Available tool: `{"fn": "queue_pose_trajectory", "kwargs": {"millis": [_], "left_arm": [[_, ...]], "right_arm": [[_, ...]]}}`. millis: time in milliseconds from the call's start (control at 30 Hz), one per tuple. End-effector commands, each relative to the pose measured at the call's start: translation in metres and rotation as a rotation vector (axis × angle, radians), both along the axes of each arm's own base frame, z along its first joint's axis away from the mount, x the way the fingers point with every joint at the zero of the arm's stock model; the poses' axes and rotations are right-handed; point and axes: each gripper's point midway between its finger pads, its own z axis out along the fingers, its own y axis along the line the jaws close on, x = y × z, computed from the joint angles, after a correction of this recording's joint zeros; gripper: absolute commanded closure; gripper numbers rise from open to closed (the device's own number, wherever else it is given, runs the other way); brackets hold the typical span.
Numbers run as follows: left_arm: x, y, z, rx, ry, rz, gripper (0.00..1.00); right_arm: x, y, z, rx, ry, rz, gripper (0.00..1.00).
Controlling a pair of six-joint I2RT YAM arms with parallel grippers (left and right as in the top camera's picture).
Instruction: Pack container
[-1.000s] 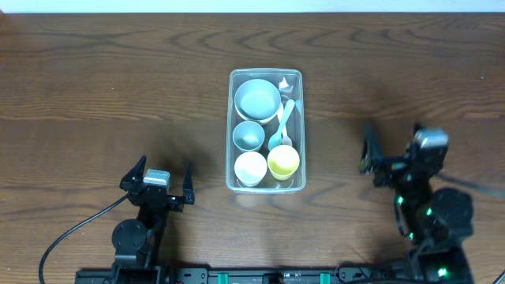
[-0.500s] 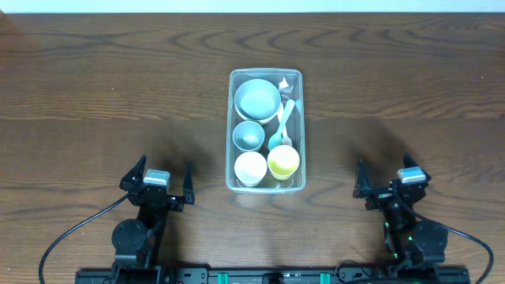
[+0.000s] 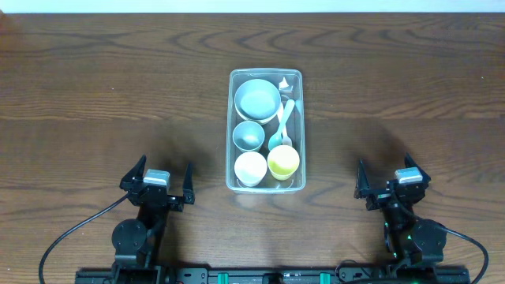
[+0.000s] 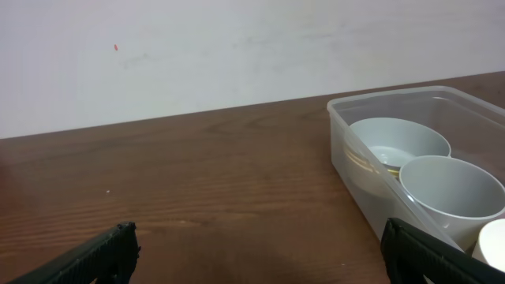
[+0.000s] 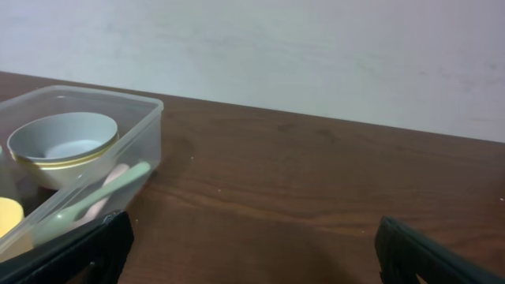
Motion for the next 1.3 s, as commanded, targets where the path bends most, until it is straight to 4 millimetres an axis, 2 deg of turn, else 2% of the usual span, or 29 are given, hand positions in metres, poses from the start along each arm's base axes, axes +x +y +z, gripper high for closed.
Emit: {"fn": "queue_pose_trajectory", "kwargs": {"millis": [0,100,1267], "left_arm": [[-0.0007,0.0002,-0.0161,0.022,0.045,-0.004,0.02],[-0.0007,0.0002,-0.0161,0.022,0.045,-0.004,0.02],[-0.0007,0.0002,-0.0161,0.022,0.045,-0.004,0.02]], "right_arm": [[0.0002,-0.0051,-0.0014,-0.022,-0.001,-0.024,0.01],[0.0007,-0.0122,-0.0016,-0.025,0.001,-0.065,0.01],[0.0007,-0.0109,-0.0011,-0.024,-0.001,-0.058,0.01]]}}
